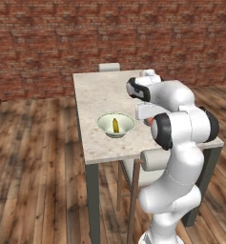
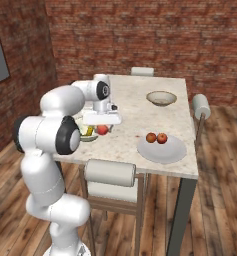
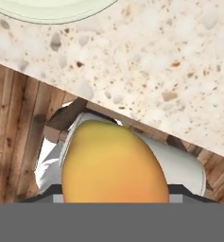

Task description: Take the fruits from the plate on the dining counter and place two fruits in each bowl.

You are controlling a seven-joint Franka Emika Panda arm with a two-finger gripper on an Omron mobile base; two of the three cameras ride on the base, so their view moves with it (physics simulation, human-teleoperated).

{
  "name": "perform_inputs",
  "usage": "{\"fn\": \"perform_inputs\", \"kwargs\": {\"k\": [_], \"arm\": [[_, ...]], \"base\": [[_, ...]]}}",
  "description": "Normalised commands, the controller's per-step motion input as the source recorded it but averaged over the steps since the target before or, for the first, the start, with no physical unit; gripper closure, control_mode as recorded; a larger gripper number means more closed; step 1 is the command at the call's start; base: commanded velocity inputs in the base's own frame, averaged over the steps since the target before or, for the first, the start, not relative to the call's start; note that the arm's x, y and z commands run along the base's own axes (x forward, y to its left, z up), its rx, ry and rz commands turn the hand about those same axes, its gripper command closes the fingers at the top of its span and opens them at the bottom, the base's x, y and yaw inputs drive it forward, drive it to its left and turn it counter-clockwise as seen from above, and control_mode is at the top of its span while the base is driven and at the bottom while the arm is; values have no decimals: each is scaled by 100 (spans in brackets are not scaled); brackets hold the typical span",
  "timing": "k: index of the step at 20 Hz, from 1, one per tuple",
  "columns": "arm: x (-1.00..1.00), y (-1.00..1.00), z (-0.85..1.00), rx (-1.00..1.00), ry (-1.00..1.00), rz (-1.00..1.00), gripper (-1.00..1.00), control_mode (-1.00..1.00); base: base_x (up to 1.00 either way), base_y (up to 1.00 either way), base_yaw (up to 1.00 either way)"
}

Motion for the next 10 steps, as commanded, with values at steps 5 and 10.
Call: {"fn": "perform_inputs", "kwargs": {"k": [5, 10], "arm": [[28, 58, 9, 0, 13, 7, 100, -100], [33, 45, 4, 5, 13, 6, 100, -100]], "base": [[0, 0, 0], [0, 0, 0]]}}
